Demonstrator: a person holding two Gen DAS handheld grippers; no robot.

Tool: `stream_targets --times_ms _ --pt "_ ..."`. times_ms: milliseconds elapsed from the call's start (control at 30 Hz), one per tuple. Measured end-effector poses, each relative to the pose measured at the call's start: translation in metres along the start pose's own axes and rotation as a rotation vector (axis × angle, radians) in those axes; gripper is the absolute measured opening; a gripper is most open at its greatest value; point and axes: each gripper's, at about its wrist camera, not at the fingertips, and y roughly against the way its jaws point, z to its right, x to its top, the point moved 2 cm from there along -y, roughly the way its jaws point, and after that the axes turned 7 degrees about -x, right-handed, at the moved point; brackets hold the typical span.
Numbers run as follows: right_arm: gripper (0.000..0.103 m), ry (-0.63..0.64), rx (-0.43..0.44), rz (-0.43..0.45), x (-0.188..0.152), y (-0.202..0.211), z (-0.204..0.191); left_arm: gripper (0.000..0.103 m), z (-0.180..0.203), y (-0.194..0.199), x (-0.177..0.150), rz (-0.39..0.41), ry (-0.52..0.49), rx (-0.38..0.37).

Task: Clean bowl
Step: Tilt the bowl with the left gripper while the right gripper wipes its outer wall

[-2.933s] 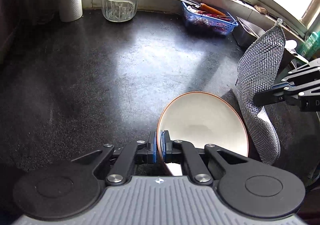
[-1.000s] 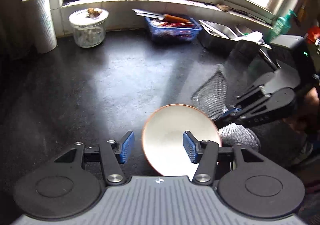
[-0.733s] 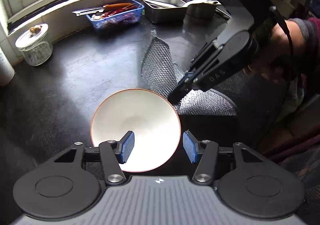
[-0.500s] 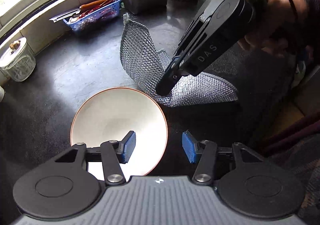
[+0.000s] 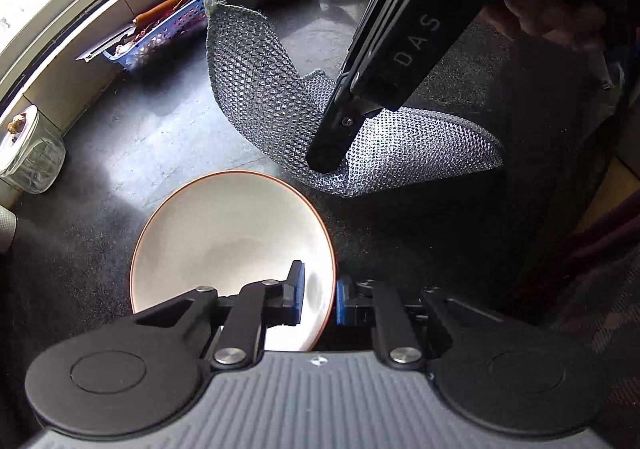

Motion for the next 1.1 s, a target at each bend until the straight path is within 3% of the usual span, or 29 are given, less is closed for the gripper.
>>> stream_targets --times_ms 267,533,633,800,1100 --pt "0.002 0.010 0.006 0.004 0.003 0.002 -0.001 0.008 -0.028 0.015 -0.001 0.096 0.181 -0.110" --pt "0.002 0.020 0.021 0.021 0.011 0.004 -0.007 0.005 -0.078 0.035 -0.019 0.285 0.476 -0.310" --pt "0.002 0.028 0.032 0.030 0.016 0.004 -0.009 0.005 -0.089 0.038 -0.031 0.354 0.536 -0.380" --pt "0.002 0.063 0.047 0.026 0.030 0.002 -0.011 0.005 -0.091 0.034 -0.045 0.413 0.568 -0.448" --pt "0.002 0.039 0.071 0.019 0.063 -0.022 -0.008 0.005 -0.090 0.037 -0.048 0.431 0.563 -0.439"
